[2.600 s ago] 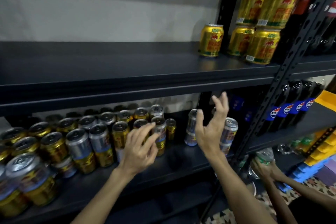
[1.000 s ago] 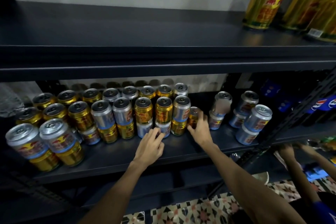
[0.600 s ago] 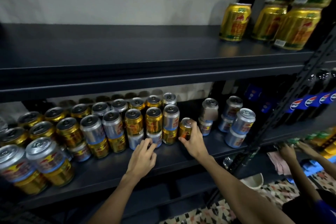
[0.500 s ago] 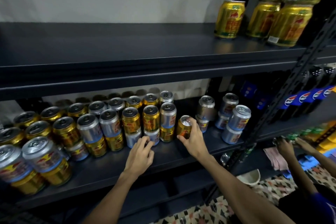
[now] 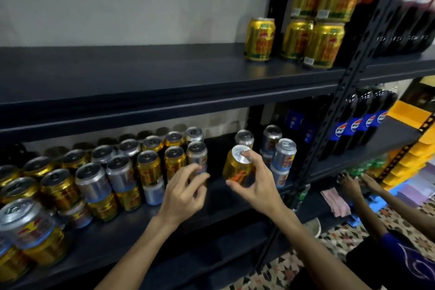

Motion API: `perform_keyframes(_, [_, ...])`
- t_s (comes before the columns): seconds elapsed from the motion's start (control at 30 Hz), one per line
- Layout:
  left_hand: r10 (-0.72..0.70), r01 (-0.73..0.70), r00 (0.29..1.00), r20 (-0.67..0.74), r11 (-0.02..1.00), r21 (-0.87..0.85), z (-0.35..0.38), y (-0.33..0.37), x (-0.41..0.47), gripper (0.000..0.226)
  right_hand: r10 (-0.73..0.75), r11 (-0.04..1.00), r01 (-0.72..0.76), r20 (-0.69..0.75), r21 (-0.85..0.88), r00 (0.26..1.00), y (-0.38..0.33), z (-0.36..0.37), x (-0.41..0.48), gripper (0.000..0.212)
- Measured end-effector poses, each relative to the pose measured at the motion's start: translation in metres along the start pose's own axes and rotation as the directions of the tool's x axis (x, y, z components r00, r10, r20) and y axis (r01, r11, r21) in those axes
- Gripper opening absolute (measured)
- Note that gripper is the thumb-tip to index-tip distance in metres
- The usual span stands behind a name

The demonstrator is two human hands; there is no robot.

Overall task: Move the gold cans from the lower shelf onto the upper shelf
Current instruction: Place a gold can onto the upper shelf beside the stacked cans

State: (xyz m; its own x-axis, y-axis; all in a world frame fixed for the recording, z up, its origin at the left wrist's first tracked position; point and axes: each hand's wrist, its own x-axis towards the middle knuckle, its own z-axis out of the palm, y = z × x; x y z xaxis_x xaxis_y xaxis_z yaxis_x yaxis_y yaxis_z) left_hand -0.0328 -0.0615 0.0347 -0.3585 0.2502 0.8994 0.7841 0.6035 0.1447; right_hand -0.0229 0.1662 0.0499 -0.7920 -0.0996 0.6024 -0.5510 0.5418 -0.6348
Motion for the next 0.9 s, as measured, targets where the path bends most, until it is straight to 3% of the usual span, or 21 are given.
perform_keyframes(0.13, [0.209,-0.209,0.948,-0.241,0.978,0.026,-0.045,0.039,0.096,0.016,-0.177,0.981,0.184,-0.116,0.057,0.977,-0.060,-0.046,0.027,0.081])
perform_keyframes(0.2, [0.208,-0.193,0.926,-0.315,0.978,0.078,-0.072,0.049,0.143,0.014,-0.281,0.956,0.292,-0.182,0.037,0.942,-0.089,-0.070,0.050,0.078])
perform_keyframes(0.27, [0.098,-0.065,0.939,-0.329,0.992,0.109,-0.094,0.048,0.186,0.017,-0.355,0.929,0.370,-0.222,0.026,0.908,-0.116,-0.095,0.080,0.073])
perform_keyframes(0.37, [-0.269,0.293,0.955,-0.124,0.917,0.270,-0.112,0.032,0.231,0.028,-0.350,0.926,0.374,-0.264,0.048,0.899,-0.143,-0.124,0.136,0.073])
perform_keyframes(0.43, [-0.492,0.417,0.869,0.058,0.790,0.449,-0.115,0.016,0.245,0.037,-0.325,0.936,0.349,-0.281,0.038,0.903,-0.153,-0.138,0.174,0.074])
perform_keyframes(0.53, [-0.687,0.489,0.677,0.266,0.689,0.535,-0.112,0.003,0.249,0.054,-0.265,0.961,0.278,-0.293,0.002,0.919,-0.161,-0.151,0.221,0.074])
perform_keyframes(0.6, [-0.726,0.489,0.616,0.305,0.657,0.574,-0.111,0.001,0.248,0.059,-0.222,0.973,0.229,-0.299,-0.012,0.928,-0.163,-0.154,0.246,0.073])
perform_keyframes(0.73, [-0.743,0.458,0.569,0.353,0.643,0.614,-0.115,0.003,0.249,0.063,-0.127,0.992,0.126,-0.287,-0.021,0.949,-0.154,-0.153,0.285,0.074])
perform_keyframes(0.9, [-0.742,0.449,0.564,0.364,0.645,0.619,-0.115,0.005,0.251,0.060,-0.048,0.999,0.041,-0.243,-0.034,0.969,-0.136,-0.141,0.306,0.081])
